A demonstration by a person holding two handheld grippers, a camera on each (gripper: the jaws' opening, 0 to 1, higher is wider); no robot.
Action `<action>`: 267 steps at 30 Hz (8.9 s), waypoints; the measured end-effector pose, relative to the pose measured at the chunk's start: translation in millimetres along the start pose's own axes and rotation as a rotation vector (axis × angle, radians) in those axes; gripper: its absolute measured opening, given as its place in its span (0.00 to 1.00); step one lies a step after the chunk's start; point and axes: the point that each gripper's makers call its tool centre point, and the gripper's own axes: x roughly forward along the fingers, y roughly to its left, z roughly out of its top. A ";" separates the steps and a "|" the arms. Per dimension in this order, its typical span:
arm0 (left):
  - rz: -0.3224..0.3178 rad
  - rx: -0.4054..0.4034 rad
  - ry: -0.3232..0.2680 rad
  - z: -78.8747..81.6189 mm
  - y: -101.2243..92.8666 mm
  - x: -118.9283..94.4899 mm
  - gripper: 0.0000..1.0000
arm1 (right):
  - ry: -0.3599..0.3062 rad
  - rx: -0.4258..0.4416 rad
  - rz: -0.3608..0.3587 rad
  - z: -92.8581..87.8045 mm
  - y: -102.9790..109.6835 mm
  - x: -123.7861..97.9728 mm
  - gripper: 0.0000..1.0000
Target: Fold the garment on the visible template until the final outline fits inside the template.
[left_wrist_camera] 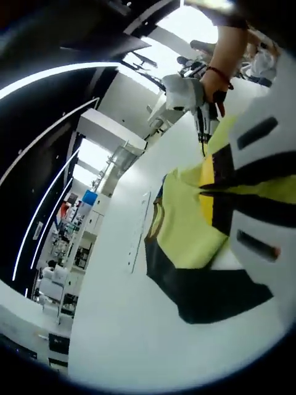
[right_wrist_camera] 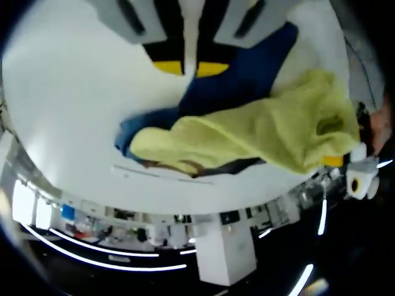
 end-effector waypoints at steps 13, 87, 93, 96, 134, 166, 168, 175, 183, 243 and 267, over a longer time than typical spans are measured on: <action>0.084 -0.066 0.025 -11.4 45.7 3.7 0.00 | 0.024 -0.017 0.032 -18.5 16.0 -15.7 0.08; 0.193 0.656 0.428 -84.3 52.6 -26.6 0.12 | 0.088 -0.195 0.093 -58.1 73.4 -24.2 0.02; 0.207 0.609 0.420 -83.6 57.2 -27.8 0.12 | 0.084 -0.197 0.096 -58.5 73.8 -24.2 0.00; 0.225 0.590 0.426 -84.1 61.9 -28.2 0.11 | 0.083 -0.192 0.100 -58.2 73.8 -23.6 0.00; 0.112 0.515 0.243 -36.9 -1.4 -42.3 0.00 | 0.065 -0.128 -0.055 -52.5 1.4 -61.9 0.00; -0.193 0.523 0.339 -96.2 -132.2 -30.8 0.00 | 0.117 -0.148 -0.280 -58.9 -115.0 -116.3 0.00; -0.200 0.522 0.336 -99.5 -139.7 -29.3 0.00 | 0.124 -0.144 -0.293 -62.2 -119.9 -119.3 0.00; -0.239 0.516 0.362 -120.5 -160.4 -26.0 0.00 | 0.143 -0.107 -0.336 -74.4 -141.5 -131.9 0.00; -0.269 0.465 0.393 -139.0 -174.4 -19.7 0.00 | 0.158 -0.074 -0.383 -84.8 -160.6 -146.6 0.00; -0.391 0.379 0.635 -212.8 -216.6 -5.0 0.00 | 0.168 0.232 -0.644 -109.6 -267.5 -219.6 0.00; -0.399 0.376 0.632 -215.0 -221.9 -6.7 0.13 | 0.157 0.242 -0.594 -109.5 -247.6 -211.8 0.23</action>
